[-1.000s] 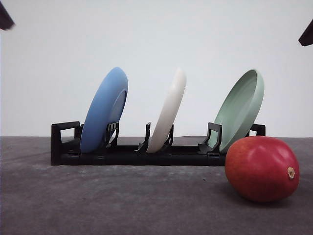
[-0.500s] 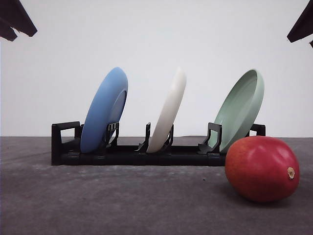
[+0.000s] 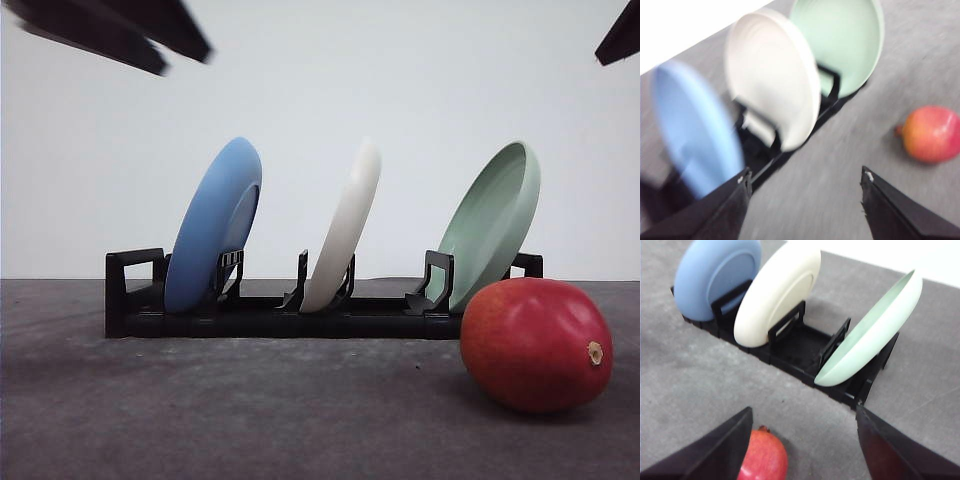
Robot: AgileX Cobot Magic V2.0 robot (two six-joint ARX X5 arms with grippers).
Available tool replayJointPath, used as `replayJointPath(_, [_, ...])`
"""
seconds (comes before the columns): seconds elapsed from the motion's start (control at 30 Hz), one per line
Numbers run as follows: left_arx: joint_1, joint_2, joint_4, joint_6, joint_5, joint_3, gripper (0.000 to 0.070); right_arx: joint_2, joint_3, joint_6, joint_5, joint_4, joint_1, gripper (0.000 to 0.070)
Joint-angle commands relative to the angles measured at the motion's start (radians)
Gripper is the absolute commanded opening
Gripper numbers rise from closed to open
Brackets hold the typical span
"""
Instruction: Place pomegranate in white plate
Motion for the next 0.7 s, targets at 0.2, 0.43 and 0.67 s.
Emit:
replayJointPath(0.2, [-0.077, 0.230, 0.312, -0.028, -0.014, 0.021, 0.0420, -0.005, 0.011, 0.004, 0.000, 0.006, 0.005, 0.0418])
replayJointPath(0.43, [-0.129, 0.438, 0.464, -0.036, -0.108, 0.086, 0.0420, -0.005, 0.011, 0.003, 0.003, 0.007, 0.005, 0.0418])
replayJointPath(0.67, [-0.137, 0.648, 0.465, -0.141, -0.182, 0.243, 0.0419, -0.005, 0.011, 0.003, 0.003, 0.007, 0.005, 0.0418])
